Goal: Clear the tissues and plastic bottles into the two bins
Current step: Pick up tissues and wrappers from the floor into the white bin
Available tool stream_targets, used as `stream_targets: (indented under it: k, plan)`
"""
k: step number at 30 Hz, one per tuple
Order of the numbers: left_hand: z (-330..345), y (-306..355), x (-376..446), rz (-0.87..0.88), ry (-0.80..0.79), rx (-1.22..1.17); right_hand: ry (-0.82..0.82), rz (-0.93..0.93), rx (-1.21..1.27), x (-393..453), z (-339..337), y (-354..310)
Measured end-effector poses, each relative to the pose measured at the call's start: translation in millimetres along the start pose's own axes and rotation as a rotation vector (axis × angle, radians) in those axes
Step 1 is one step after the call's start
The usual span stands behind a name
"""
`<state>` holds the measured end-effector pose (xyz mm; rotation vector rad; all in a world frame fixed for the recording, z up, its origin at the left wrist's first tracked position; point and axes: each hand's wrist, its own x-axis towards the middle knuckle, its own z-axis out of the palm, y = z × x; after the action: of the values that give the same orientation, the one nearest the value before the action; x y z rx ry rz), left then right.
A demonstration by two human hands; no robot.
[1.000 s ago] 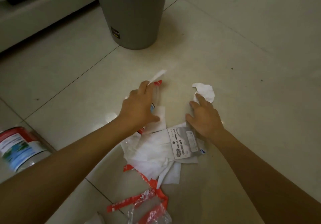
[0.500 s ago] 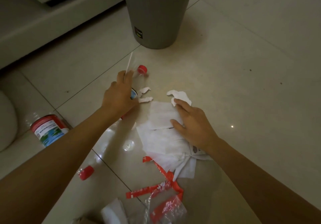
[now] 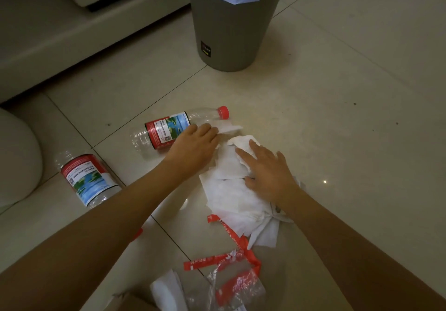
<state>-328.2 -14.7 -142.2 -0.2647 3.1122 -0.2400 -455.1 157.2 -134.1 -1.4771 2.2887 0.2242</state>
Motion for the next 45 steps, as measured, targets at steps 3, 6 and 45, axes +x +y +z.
stream_targets:
  k: [3,6,45]
  plan:
    - [4,3,5,-0.050,-0.106,-0.035,0.020,-0.029,-0.137,5,-1,-1]
    - [6,5,10,-0.121,-0.140,-0.102,0.062,-0.049,-0.191,5,1,-4]
    - [-31,-22,-94,0.047,0.295,-0.247,0.819,-0.391,-0.066,-30,-15,-6]
